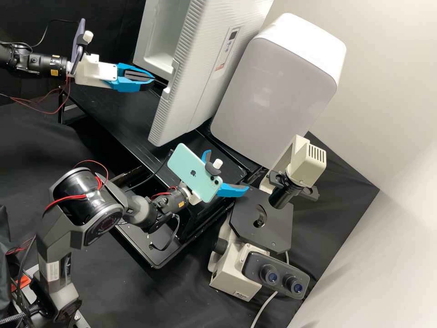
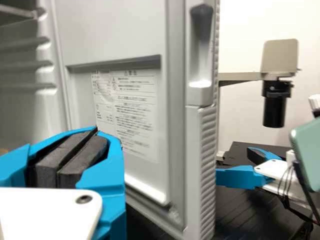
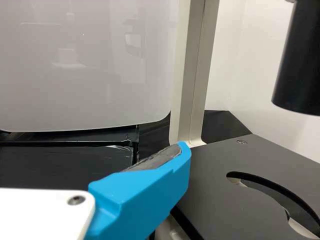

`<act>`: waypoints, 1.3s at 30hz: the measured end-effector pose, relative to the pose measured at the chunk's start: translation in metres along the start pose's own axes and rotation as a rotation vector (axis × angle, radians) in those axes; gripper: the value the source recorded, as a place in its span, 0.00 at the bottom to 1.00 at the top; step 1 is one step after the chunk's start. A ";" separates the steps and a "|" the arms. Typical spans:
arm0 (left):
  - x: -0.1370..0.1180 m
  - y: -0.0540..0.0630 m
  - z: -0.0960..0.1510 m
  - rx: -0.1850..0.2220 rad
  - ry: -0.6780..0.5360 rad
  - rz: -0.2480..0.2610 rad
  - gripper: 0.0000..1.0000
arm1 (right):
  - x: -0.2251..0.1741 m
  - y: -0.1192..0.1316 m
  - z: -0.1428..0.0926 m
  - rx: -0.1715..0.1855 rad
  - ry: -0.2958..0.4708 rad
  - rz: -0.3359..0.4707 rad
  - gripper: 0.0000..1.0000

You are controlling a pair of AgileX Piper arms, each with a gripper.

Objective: Open the incubator door

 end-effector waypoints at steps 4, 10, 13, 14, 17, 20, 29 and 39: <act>0.000 0.000 0.001 0.019 -0.002 0.000 0.00 | 0.000 0.000 0.000 0.000 0.000 0.000 1.00; 0.012 0.003 -0.002 0.052 -0.004 0.007 0.00 | 0.000 0.000 0.000 0.000 0.000 0.000 1.00; 0.018 0.004 -0.004 0.068 -0.002 0.008 0.00 | 0.000 0.000 0.000 0.000 0.000 0.000 1.00; 0.019 0.004 -0.004 0.074 -0.002 0.008 0.00 | 0.000 0.000 0.000 0.000 0.000 0.000 1.00; 0.021 0.003 -0.005 0.078 -0.002 0.006 0.00 | 0.000 0.000 0.000 0.000 0.000 0.000 1.00; 0.021 0.003 -0.005 0.080 -0.002 0.006 1.00 | 0.000 0.000 0.000 0.000 0.000 0.000 1.00; 0.020 0.003 -0.006 0.141 0.006 0.010 1.00 | 0.000 0.000 0.000 0.000 0.000 0.000 1.00; 0.010 0.000 -0.017 0.152 0.143 0.049 1.00 | 0.000 0.000 0.000 0.000 0.000 0.000 1.00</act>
